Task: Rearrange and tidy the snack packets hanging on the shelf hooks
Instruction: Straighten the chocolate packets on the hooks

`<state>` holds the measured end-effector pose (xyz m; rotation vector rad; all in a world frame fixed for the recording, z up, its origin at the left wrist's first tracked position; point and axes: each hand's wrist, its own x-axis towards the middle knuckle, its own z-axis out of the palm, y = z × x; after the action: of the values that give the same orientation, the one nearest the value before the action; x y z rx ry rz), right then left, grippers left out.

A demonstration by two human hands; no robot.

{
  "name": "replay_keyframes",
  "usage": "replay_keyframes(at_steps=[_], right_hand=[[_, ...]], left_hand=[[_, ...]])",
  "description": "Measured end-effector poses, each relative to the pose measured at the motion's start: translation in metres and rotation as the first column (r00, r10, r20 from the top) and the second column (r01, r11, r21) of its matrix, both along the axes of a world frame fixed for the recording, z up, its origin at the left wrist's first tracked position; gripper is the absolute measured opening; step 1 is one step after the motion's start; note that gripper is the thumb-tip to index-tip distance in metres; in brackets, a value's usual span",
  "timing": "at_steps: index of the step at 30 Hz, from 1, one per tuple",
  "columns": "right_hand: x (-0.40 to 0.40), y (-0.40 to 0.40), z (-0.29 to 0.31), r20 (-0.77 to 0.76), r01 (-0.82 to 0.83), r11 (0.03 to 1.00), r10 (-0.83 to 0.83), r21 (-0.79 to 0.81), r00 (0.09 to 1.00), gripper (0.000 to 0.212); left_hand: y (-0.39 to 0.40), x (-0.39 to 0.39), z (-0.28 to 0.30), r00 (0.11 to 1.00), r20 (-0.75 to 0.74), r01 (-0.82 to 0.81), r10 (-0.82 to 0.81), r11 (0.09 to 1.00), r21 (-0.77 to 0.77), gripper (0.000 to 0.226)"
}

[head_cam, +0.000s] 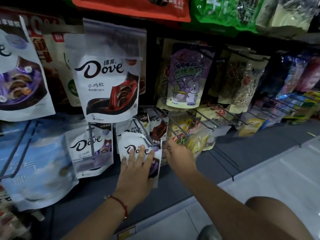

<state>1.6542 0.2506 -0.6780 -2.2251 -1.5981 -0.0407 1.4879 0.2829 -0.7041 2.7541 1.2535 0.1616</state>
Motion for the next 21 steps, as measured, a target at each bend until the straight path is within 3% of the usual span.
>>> replay_keyframes(at_steps=[7, 11, 17, 19, 21], right_hand=[[0.005, -0.037, 0.008, 0.026, -0.081, 0.996, 0.081, 0.029, 0.996, 0.010], [0.012, -0.064, 0.013, 0.011, -0.095, 0.996, 0.095, -0.002, 0.995, 0.011], [0.011, -0.099, 0.029, -0.107, -0.056, 0.996, 0.063, 0.064, 0.992, 0.010], [0.008, -0.104, 0.035, -0.119, -0.080, 0.992, 0.091, 0.096, 0.989, 0.010], [0.004, -0.108, 0.041, -0.151, -0.113, 0.985, 0.133, 0.133, 0.980, 0.010]], left_hand=[[0.000, -0.001, -0.007, 1.000, 0.023, 0.004, -0.007, 0.995, 0.099, 0.097], [-0.004, 0.000, -0.001, 0.997, -0.069, -0.014, 0.021, 0.995, 0.099, 0.096], [-0.008, -0.005, 0.002, 0.997, -0.076, -0.012, 0.013, 1.000, 0.012, 0.093], [-0.011, -0.004, 0.006, 0.998, 0.029, 0.061, -0.058, 0.993, -0.099, 0.087], [-0.023, -0.008, 0.018, 0.952, 0.293, 0.198, -0.090, 0.910, -0.365, 0.062]])
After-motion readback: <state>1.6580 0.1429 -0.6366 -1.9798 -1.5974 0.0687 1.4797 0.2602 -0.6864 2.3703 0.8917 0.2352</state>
